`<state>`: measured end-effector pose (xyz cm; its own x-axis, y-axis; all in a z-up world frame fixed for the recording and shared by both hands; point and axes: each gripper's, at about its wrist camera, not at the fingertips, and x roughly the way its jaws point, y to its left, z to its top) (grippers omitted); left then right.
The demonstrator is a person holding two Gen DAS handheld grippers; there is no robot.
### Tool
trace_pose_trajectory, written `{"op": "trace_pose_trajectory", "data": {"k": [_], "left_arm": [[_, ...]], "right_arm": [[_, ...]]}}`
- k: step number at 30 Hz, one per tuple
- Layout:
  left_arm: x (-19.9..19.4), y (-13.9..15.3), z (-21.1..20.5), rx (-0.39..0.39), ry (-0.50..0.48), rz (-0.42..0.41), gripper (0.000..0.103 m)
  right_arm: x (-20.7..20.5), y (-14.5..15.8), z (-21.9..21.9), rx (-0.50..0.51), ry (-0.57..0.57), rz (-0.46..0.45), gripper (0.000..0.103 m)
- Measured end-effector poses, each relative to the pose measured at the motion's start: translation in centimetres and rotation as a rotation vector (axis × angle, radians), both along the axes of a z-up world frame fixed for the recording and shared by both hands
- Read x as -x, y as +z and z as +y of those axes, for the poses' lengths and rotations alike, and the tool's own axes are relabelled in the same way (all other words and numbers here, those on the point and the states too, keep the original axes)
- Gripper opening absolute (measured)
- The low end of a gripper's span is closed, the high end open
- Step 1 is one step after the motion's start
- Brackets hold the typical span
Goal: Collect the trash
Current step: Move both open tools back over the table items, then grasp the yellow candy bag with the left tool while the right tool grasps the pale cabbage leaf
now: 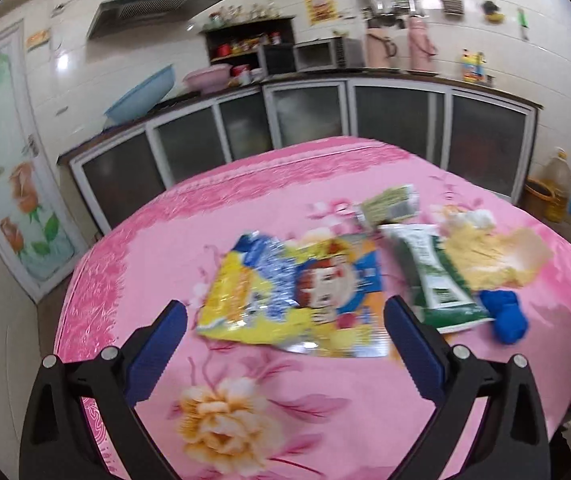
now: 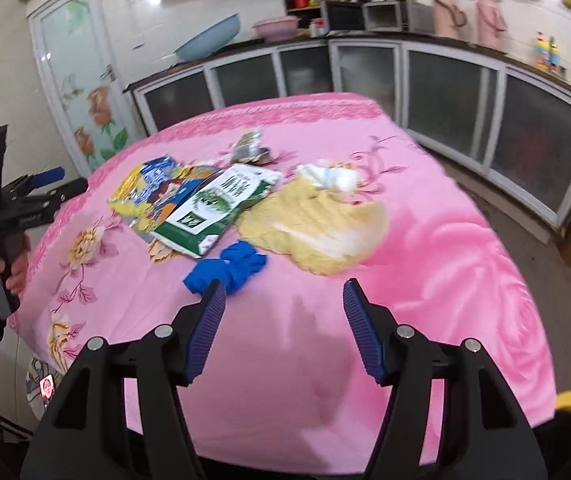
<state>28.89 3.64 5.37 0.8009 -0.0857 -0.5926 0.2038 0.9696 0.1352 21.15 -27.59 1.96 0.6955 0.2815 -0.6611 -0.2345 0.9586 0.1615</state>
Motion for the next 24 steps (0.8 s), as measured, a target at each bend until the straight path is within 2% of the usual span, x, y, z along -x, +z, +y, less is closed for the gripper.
{"op": "trace_pose_trajectory", "data": {"k": [3, 5, 7, 9, 11, 13, 24], "left_arm": [[-3.1, -1.7, 2.9, 0.004, 0.040, 0.050, 0.095], [-4.9, -2.6, 4.5, 0.007, 0.052, 0.069, 0.095], [-6.6, -3.5, 5.9, 0.058, 0.042, 0.105, 0.095], [-8.1, -4.1, 6.9, 0.086, 0.025, 0.129, 0.095], [-9.2, -4.6, 6.9, 0.049, 0.035, 0.119, 0.095], [-10.7, -5.4, 6.3, 0.045, 0.008, 0.146, 0.095], [-17.2, -8.3, 4.3, 0.099, -0.090, 0.307, 0.095]], "right_arm": [[-1.6, -0.3, 0.3, 0.010, -0.026, 0.004, 0.058], [-2.6, -0.5, -0.5, 0.034, -0.073, 0.018, 0.064], [-3.8, -0.7, -1.6, 0.075, -0.127, 0.017, 0.065], [-4.9, -1.0, -2.8, 0.055, -0.145, 0.056, 0.066], [-6.1, -1.6, -4.0, 0.022, -0.166, 0.089, 0.066], [-7.3, -2.3, -4.8, 0.004, -0.183, 0.117, 0.066], [-11.7, -5.8, -4.9, -0.087, -0.167, 0.229, 0.066]]}}
